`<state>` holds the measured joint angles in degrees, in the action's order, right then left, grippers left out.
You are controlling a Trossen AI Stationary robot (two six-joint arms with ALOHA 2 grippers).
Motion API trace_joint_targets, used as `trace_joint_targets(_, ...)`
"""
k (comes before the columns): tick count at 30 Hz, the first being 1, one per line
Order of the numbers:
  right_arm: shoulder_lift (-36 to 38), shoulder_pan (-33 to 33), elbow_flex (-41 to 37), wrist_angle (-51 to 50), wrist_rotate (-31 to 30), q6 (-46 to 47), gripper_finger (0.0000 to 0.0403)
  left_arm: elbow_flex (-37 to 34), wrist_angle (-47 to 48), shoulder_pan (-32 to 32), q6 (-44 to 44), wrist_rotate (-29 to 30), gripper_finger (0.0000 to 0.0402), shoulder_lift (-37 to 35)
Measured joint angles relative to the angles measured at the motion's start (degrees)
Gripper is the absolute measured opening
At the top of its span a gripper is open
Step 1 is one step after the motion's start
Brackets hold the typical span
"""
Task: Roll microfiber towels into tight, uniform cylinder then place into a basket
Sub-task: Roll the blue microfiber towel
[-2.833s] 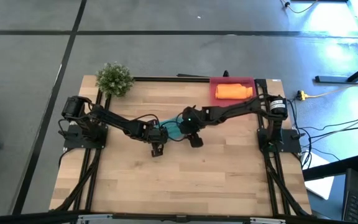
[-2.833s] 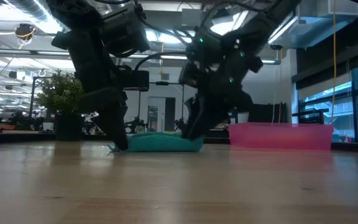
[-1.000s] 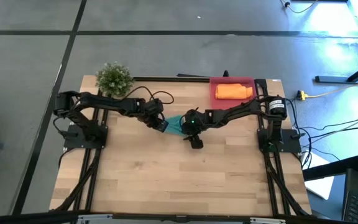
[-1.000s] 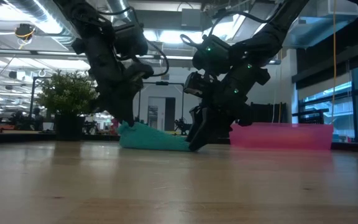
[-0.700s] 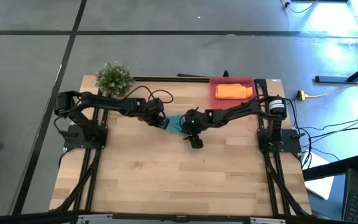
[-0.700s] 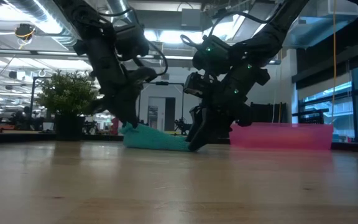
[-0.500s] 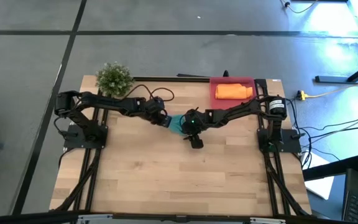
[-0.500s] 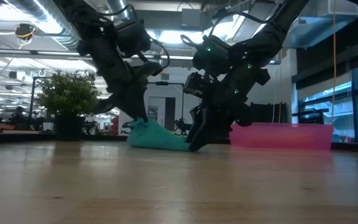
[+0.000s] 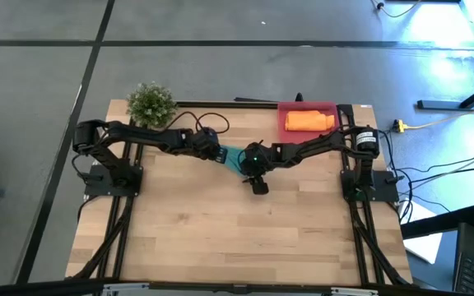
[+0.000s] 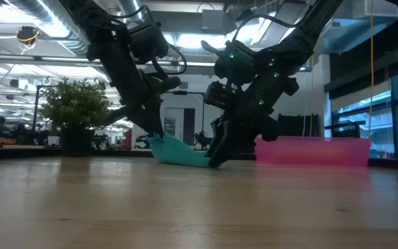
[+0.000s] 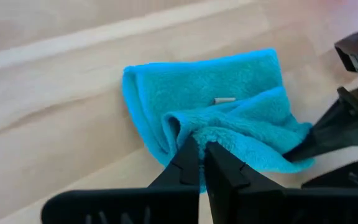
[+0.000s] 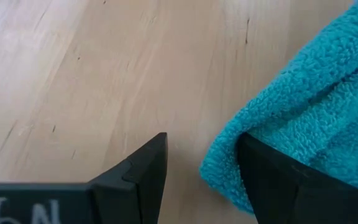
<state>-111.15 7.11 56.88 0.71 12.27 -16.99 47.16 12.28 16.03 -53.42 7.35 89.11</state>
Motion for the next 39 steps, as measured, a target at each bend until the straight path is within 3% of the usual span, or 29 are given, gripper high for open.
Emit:
trace_joint_targets(25,0.0,-0.04,-0.02,-0.17,1.11,0.02,0.0188,-0.01,-21.91,1.01,-0.43,6.11,0.0,12.74)
trace_joint_targets(33,0.0,-0.04,-0.02,-0.08,0.97,0.02,0.0188,0.02,-22.26,1.01,-0.03,9.45,0.0,13.64)
trace_joint_targets(39,0.96,-0.26,0.34,-0.3,-5.21,3.09,0.0188,0.17,-22.81,1.09,-0.14,9.35,0.0,16.24)
